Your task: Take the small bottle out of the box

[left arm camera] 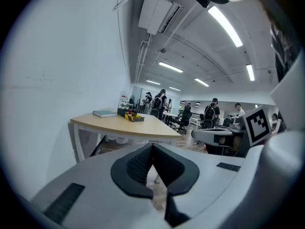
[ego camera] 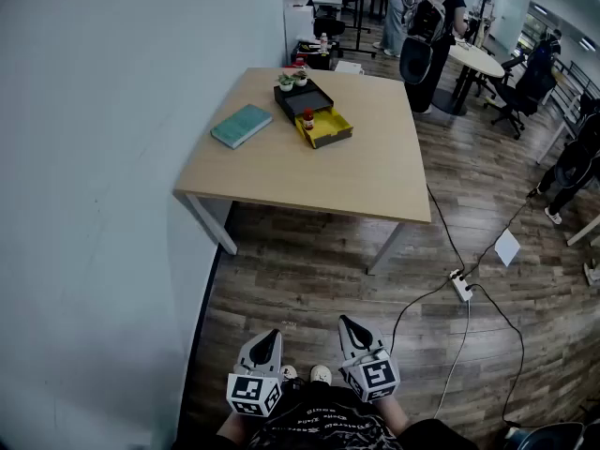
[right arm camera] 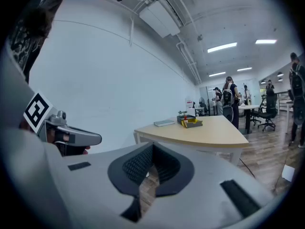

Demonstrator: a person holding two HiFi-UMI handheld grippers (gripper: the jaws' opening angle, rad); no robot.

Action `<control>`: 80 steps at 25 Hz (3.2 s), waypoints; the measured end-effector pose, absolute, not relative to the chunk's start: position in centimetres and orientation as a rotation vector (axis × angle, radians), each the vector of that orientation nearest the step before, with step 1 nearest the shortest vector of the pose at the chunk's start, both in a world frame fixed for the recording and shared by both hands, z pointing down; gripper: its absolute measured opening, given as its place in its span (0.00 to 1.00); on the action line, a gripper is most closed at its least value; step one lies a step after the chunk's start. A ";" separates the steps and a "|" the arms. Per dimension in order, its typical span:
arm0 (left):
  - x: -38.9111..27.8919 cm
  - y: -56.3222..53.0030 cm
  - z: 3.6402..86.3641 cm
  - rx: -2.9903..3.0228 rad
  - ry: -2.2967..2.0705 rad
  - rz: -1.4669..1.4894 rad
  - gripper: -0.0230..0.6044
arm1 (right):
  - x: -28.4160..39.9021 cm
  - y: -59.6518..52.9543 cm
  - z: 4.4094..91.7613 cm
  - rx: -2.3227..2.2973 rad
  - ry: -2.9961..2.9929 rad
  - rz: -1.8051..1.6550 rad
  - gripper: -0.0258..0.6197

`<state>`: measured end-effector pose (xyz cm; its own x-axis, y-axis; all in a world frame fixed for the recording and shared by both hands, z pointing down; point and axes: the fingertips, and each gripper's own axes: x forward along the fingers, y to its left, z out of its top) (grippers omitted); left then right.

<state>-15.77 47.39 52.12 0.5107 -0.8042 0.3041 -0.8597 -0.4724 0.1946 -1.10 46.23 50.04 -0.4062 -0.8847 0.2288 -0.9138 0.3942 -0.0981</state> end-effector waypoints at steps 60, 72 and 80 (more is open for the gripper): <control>-8.4 42.1 54.1 2.490 -1.188 0.176 0.47 | 4.3 42.3 51.5 1.675 -2.468 0.314 0.48; -8.3 30.6 53.9 2.540 -1.100 0.190 0.47 | 3.7 31.3 51.4 1.746 -2.415 0.329 0.48; -9.3 23.4 53.5 2.587 -1.071 0.214 0.47 | 2.5 25.1 51.3 1.802 -2.383 0.338 0.48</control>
<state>-9.35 23.37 53.50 0.7056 -0.6586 0.2614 -0.7085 -0.6618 0.2452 2.52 25.10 51.31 -0.2759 -0.9306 0.2406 -0.9608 0.2598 -0.0968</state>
